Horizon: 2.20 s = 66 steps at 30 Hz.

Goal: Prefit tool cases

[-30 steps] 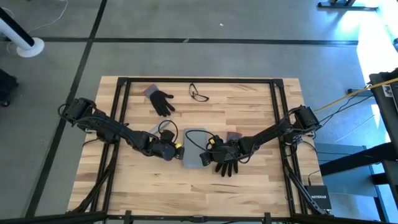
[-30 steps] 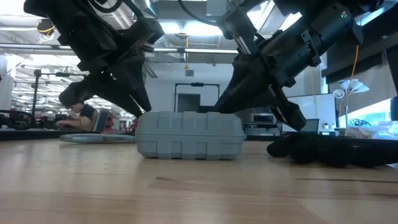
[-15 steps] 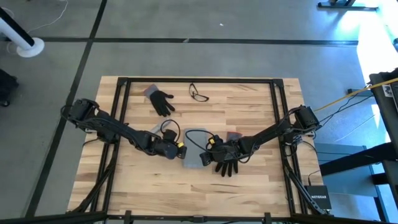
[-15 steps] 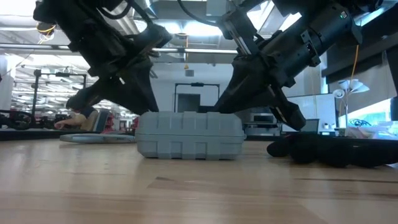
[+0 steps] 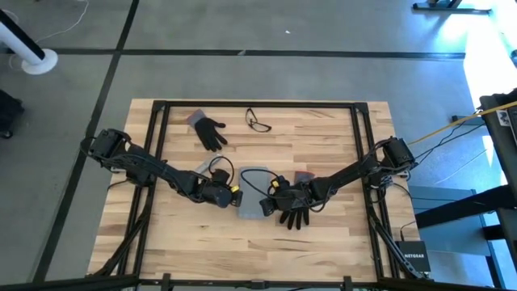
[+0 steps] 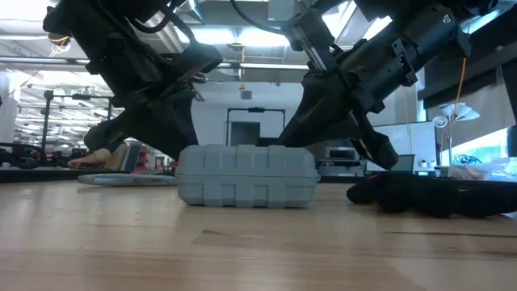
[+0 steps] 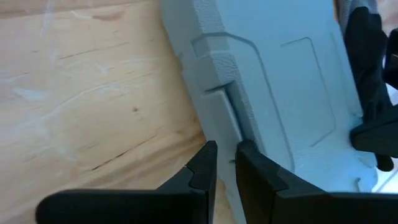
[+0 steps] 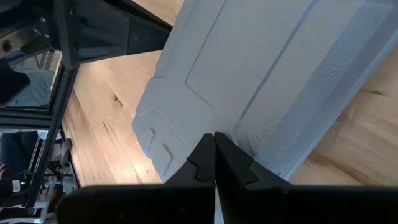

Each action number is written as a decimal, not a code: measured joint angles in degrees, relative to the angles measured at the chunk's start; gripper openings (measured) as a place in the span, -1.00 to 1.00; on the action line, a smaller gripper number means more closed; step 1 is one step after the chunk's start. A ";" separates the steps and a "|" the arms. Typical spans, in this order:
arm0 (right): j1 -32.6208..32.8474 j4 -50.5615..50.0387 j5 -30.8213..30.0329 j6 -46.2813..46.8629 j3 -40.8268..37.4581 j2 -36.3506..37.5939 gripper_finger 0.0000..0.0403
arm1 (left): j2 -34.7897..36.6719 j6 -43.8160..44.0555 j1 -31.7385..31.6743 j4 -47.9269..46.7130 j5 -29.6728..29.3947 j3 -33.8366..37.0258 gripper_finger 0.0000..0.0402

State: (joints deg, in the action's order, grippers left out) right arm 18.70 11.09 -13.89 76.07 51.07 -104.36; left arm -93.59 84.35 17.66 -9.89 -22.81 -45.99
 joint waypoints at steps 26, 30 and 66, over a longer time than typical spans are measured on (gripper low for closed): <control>-0.66 0.46 2.04 -2.47 0.00 -0.02 -1.00 | 3.42 -7.28 -2.07 2.99 0.72 -0.84 -0.99; -0.81 0.52 2.30 -2.60 0.00 -0.02 -1.00 | 3.75 -9.36 -2.15 2.85 0.48 -0.84 -0.99; -0.77 1.31 1.49 -2.11 -0.02 -0.04 -1.00 | 1.89 -20.85 -4.76 9.60 1.62 -0.82 -0.55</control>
State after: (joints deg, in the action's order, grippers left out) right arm 17.93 12.40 -12.40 73.96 51.05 -104.40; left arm -91.70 63.50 12.91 -0.29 -21.19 -46.81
